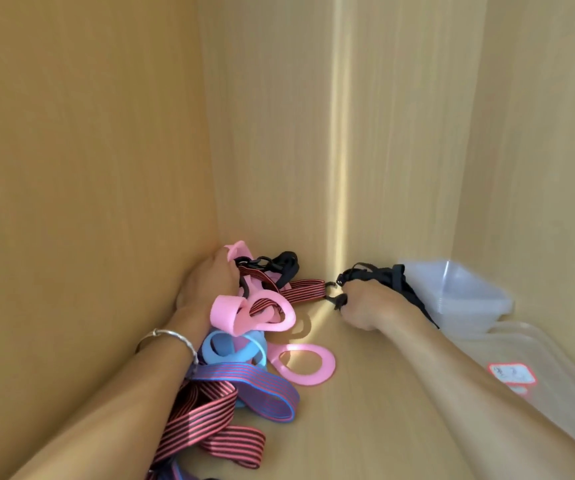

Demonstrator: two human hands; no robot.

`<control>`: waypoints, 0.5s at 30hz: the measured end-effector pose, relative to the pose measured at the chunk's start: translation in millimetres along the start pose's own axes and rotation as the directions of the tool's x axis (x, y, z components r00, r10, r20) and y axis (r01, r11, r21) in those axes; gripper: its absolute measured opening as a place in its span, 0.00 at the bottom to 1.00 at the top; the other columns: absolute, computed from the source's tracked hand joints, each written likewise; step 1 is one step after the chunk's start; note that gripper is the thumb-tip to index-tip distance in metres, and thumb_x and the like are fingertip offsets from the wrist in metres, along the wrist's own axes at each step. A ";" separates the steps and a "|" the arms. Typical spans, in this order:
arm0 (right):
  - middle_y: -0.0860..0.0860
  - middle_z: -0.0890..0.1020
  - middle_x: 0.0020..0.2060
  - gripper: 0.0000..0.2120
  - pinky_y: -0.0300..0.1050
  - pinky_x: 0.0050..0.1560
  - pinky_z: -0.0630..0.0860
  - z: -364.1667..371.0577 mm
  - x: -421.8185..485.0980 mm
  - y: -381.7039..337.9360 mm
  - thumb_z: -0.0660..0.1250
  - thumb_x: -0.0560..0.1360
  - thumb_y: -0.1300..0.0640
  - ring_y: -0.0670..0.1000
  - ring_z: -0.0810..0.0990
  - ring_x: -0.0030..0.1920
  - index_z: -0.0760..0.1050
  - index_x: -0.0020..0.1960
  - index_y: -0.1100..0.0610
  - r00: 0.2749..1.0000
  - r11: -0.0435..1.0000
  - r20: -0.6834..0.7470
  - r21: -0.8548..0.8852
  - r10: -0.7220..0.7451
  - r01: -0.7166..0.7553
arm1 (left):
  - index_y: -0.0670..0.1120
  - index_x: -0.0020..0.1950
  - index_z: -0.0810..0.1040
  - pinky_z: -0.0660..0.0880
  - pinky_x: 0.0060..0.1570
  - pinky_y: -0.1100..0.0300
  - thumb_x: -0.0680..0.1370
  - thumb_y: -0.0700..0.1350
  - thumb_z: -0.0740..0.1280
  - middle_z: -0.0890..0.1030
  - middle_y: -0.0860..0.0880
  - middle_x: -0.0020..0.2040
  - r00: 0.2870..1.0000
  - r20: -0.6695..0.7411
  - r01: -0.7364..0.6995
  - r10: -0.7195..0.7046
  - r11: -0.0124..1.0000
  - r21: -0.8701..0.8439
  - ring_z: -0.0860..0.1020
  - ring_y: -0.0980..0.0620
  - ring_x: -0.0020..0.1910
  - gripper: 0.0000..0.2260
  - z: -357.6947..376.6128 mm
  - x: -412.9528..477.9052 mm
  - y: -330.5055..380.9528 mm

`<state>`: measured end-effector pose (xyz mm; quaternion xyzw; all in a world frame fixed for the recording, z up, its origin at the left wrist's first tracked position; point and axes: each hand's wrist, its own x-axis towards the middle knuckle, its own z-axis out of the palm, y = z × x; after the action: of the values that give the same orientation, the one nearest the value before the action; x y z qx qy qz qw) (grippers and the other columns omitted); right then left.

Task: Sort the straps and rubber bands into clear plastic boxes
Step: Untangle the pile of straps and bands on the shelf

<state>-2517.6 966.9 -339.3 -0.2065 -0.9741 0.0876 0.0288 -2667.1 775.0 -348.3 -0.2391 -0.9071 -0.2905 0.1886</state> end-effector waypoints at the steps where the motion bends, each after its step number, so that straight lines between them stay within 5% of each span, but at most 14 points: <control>1: 0.54 0.77 0.46 0.07 0.42 0.35 0.69 -2.1 0.5 -0.7 0.56 0.78 0.60 0.53 0.75 0.41 0.73 0.47 0.57 0.999 0.999 -0.047 0.032 -0.008 0.010 | 0.57 0.68 0.70 0.75 0.52 0.54 0.80 0.46 0.52 0.78 0.50 0.62 0.999 -0.023 0.024 -0.024 0.999 -0.031 0.78 0.46 0.52 0.18 -0.7 -3.9 1.8; 3: 0.55 0.79 0.41 0.08 0.43 0.31 0.70 -7.1 -2.1 -6.8 0.58 0.77 0.59 0.56 0.78 0.40 0.74 0.42 0.59 0.991 0.990 -0.129 0.130 -0.038 0.055 | 0.57 0.66 0.70 0.71 0.50 0.58 0.80 0.48 0.54 0.78 0.51 0.61 0.995 -0.067 0.066 -0.076 0.988 -0.139 0.77 0.47 0.50 0.16 -1.1 -11.7 5.5; 6: 0.58 0.83 0.48 0.13 0.50 0.46 0.78 -14.5 -9.2 -21.4 0.59 0.77 0.58 0.60 0.81 0.51 0.78 0.55 0.63 0.975 0.943 -0.197 0.292 -0.102 0.158 | 0.58 0.72 0.66 0.68 0.55 0.58 0.74 0.54 0.53 0.74 0.50 0.68 0.986 -0.138 0.054 -0.098 0.954 -0.294 0.75 0.46 0.61 0.25 0.2 -17.4 5.8; 10: 0.52 0.78 0.55 0.18 0.44 0.46 0.75 -16.0 -1.1 -47.1 0.61 0.78 0.56 0.55 0.79 0.50 0.70 0.66 0.57 0.951 0.901 -0.257 0.350 -0.171 0.257 | 0.63 0.76 0.53 0.68 0.62 0.54 0.78 0.41 0.56 0.70 0.50 0.72 0.982 -0.163 0.038 -0.096 0.944 -0.328 0.73 0.43 0.65 0.30 1.6 -16.1 2.8; 15: 0.59 0.63 0.68 0.31 0.56 0.63 0.72 3.4 61.6 -68.1 0.64 0.76 0.50 0.64 0.72 0.63 0.55 0.76 0.51 0.979 0.946 -0.178 0.288 -0.098 0.147 | 0.62 0.72 0.65 0.63 0.53 0.67 0.79 0.41 0.57 0.73 0.58 0.68 0.987 -0.155 -0.017 -0.032 0.952 -0.307 0.73 0.55 0.60 0.25 2.5 -18.1 0.7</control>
<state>-2601.2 930.2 -328.9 -0.1450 -0.9550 0.2152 0.1438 -2652.5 771.1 -358.7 -0.2384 -0.8339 -0.4469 0.2192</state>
